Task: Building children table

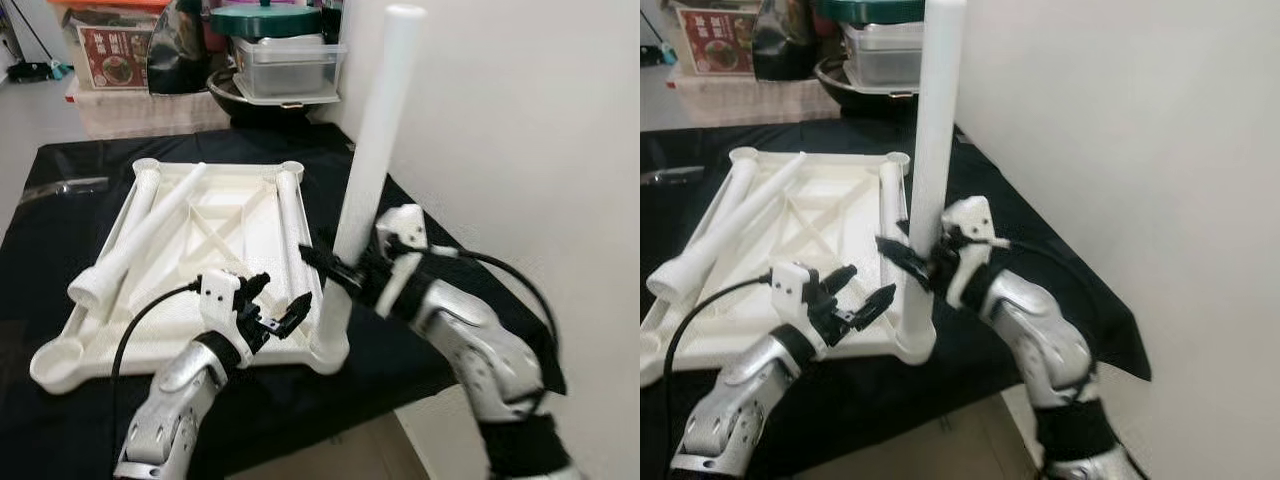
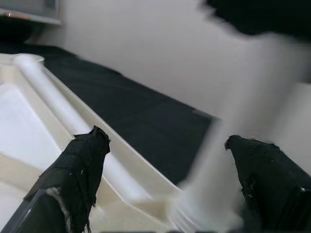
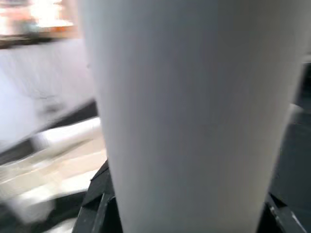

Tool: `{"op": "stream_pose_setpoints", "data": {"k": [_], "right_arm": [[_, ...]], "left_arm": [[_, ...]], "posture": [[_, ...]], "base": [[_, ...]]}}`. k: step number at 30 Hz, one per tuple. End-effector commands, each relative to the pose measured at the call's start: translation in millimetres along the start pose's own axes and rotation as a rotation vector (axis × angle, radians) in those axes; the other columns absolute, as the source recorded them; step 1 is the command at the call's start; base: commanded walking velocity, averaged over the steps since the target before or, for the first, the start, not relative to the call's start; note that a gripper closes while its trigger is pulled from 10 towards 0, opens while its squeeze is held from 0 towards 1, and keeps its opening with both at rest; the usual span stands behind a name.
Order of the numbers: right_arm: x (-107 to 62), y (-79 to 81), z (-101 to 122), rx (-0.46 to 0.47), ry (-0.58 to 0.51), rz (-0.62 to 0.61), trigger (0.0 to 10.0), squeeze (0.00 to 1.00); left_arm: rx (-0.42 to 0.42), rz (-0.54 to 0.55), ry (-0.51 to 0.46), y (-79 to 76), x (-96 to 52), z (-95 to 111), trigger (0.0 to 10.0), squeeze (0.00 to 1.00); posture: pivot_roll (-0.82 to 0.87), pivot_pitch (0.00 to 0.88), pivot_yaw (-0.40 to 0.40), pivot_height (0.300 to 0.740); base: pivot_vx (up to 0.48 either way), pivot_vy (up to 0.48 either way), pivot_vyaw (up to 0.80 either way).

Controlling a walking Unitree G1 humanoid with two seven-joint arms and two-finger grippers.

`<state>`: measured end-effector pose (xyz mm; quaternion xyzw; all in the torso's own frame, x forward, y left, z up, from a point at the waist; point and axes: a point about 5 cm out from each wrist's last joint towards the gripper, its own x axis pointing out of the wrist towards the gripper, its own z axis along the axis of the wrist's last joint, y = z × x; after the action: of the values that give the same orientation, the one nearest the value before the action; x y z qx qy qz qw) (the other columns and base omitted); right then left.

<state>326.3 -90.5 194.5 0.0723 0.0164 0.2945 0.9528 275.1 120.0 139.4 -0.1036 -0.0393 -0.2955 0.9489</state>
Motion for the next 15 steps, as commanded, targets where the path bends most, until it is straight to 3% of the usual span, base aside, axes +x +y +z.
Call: {"op": "stream_pose_setpoints", "data": {"k": [1,2,4,5,7,8,9,10,11,12,13,14,15], "right_arm": [[-21.7,-56.7,-51,0.136,0.195,-0.517,0.0,0.0],[-21.7,-56.7,-51,0.136,0.195,-0.517,0.0,0.0],[-37.8,-71.9,-54,0.153,0.19,-0.748,0.0,0.0],[-43.4,-72.7,-55,0.156,0.195,-0.799,0.0,0.0],[-46.0,-71.9,-55,0.156,0.199,-0.817,0.0,0.0],[-42.6,-63.7,-55,0.165,0.211,-0.768,9.3,0.0],[-39.5,-57.6,-55,0.172,0.22,-0.727,9.3,0.0],[-31.9,-43.1,-48,0.193,0.178,-0.611,10.0,0.0],[-31.9,-43.1,-48,0.193,0.178,-0.611,10.0,0.0],[-26.3,-29.7,-39,0.226,0.106,-0.496,10.0,0.0],[-22.8,-20.6,-31,0.24,0.045,-0.425,10.0,0.45],[-17.8,-12.0,-25,0.289,0.016,-0.338,10.0,1.0],[-14.8,-8.0,-23,0.321,0.009,-0.295,10.0,1.0]], "left_arm": [[-0.015,0.004,0.004,-0.1,-1.7,-2,10.0,0.0],[-0.015,0.004,0.004,-0.1,-1.7,-2,10.0,0.0],[-0.015,0.003,0.005,-0.1,-2.2,-2,10.0,0.0],[-0.015,0.002,0.005,-0.1,-2.4,-2,10.0,0.0],[-0.015,0.002,0.006,0.0,-2.5,-2,10.0,0.0],[-0.015,0.002,0.006,0.1,-2.7,-2,10.0,0.0],[-0.015,0.002,0.007,0.2,-2.8,-2,10.0,0.0],[-0.015,0.001,0.008,0.4,-2.6,-2,10.0,0.0],[-0.015,0.001,0.008,0.4,-2.6,-2,10.0,0.0],[-0.015,0.0,0.009,0.6,-2.3,-2,10.0,0.0],[-0.015,-0.001,0.009,0.7,-2.0,-2,10.0,0.0],[-0.015,-0.001,0.01,0.8,-1.6,-3,10.0,0.0],[-0.015,-0.001,0.011,0.8,-1.4,-3,10.0,0.0]], "posture": [[0.06,0.0,-0.106,0.74],[0.06,0.0,-0.106,0.74],[0.06,0.0,-0.105,0.74],[0.06,0.0,-0.102,0.74],[0.06,0.0,-0.101,0.74],[0.06,0.0,-0.098,0.74],[0.06,0.0,-0.097,0.74],[0.05,0.0,-0.095,0.74],[0.05,0.0,-0.095,0.74],[0.05,0.0,-0.095,0.74],[0.05,0.0,-0.095,0.74],[0.06,0.0,-0.094,0.74],[0.06,0.0,-0.094,0.74]], "base": [[0.0,0.0,0.0],[0.0,0.0,0.0],[0.0,0.0,0.0],[0.0,0.0,0.0],[0.0,0.0,0.0],[0.0,0.0,0.0],[0.0,0.0,0.0],[0.0,0.0,0.0],[0.0,0.0,0.0],[0.0,0.0,0.0],[0.0,0.0,0.0],[0.0,0.0,0.0],[0.0,0.0,0.0]]}}
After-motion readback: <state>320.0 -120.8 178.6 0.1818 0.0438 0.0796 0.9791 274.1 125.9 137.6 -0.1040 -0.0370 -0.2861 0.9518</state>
